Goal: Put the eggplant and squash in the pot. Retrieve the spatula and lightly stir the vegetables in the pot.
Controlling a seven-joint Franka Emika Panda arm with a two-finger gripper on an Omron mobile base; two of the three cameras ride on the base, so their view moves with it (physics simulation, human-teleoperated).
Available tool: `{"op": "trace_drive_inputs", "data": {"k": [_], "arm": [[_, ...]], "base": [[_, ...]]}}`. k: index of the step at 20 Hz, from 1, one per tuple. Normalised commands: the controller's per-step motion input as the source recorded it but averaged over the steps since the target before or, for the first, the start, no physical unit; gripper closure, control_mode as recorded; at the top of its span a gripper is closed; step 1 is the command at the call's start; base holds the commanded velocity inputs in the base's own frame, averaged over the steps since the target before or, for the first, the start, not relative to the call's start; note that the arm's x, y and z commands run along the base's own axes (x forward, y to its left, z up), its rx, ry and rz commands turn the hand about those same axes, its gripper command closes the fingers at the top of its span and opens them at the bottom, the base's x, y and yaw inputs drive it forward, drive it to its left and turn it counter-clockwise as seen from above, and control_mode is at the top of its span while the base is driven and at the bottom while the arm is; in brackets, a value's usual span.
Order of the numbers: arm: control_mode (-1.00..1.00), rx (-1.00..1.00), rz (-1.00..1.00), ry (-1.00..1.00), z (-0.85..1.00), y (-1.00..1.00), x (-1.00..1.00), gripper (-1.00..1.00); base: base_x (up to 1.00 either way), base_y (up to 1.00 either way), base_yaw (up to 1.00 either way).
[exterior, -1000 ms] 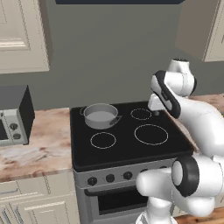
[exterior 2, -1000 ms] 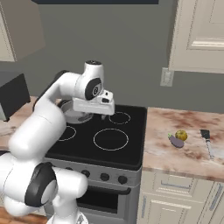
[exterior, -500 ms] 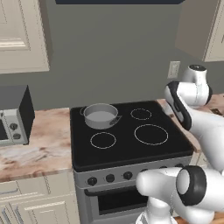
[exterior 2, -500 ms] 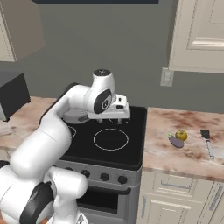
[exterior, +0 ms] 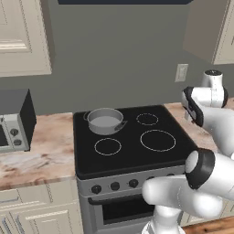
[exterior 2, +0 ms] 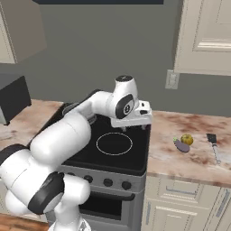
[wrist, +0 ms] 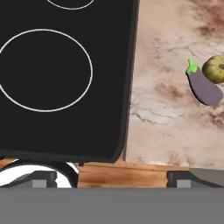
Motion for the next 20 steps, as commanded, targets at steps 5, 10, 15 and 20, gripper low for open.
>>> {"op": "trace_drive_inputs", "data": {"k": [5, 10, 15, 20], "arm": [[-1.0, 0.05, -0.04, -0.04, -0.26, -0.63, 0.1, -1.0], [-1.0, 0.0, -0.11, -0.01, -0.28, -0.35, 0.29, -1.0], [-1.0, 0.03, -0.15, 0.02, -0.03, -0.45, 0.66, -1.0], [-1.0, 0.12, -0.12, 0.0, -0.3, -0.47, 0.6, -1.0]], "base": [[0.0, 0.0, 0.0], [0.0, 0.0, 0.0], [0.0, 0.0, 0.0], [0.0, 0.0, 0.0]]}}
